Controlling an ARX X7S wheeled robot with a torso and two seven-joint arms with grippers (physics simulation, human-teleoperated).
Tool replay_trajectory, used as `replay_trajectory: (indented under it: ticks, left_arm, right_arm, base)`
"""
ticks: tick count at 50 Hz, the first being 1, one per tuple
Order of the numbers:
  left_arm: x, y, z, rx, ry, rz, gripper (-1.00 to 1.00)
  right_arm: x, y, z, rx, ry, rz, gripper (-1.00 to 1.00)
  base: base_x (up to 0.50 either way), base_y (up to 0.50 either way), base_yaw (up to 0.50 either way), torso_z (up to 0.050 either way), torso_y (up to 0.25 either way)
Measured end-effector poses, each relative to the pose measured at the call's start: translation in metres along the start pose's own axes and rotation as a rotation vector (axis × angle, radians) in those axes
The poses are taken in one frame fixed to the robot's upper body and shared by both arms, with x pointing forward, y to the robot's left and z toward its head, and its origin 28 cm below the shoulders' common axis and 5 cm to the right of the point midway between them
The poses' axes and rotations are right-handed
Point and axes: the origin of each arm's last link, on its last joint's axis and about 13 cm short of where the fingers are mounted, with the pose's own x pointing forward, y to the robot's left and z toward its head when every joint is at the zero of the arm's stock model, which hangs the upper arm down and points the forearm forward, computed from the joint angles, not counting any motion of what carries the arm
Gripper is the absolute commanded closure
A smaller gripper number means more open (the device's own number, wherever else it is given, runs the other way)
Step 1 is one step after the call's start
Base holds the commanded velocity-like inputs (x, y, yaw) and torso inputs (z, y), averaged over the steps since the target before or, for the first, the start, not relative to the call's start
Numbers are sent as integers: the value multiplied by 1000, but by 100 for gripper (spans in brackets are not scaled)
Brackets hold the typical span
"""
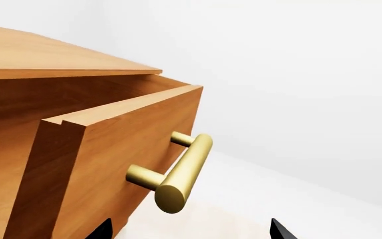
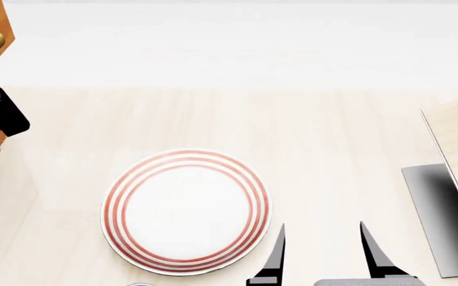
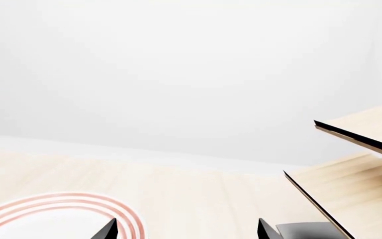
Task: Close the top drawer of the cabinet.
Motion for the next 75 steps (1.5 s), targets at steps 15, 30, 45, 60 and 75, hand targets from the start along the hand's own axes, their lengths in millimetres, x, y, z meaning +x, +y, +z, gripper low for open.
replay_trajectory:
  ticks: [15,30,45,60,75]
  left_arm:
    - [4,4,5,-33,4,22,-100]
    - [6,7,9,-55,5,29,-100]
    - [9,12,13,-75,3,43,-100]
    - [13,17,16,-107,-6,76,-100]
    - [16,24,18,-156,-2,115,-100]
  right_arm:
    - [0,0,-1,0,1,5,-100]
    - [0,1,-1,0,1,8,-100]
    - [0,1,-2,2,3,11,-100]
    - [-1,1,-2,2,3,13,-100]
    - [0,1,-2,2,3,15,-100]
  base:
    - [0,0,0,0,0]
    - [0,0,0,0,0]
    - [0,0,0,0,0]
    - [0,0,0,0,0]
    - [0,0,0,0,0]
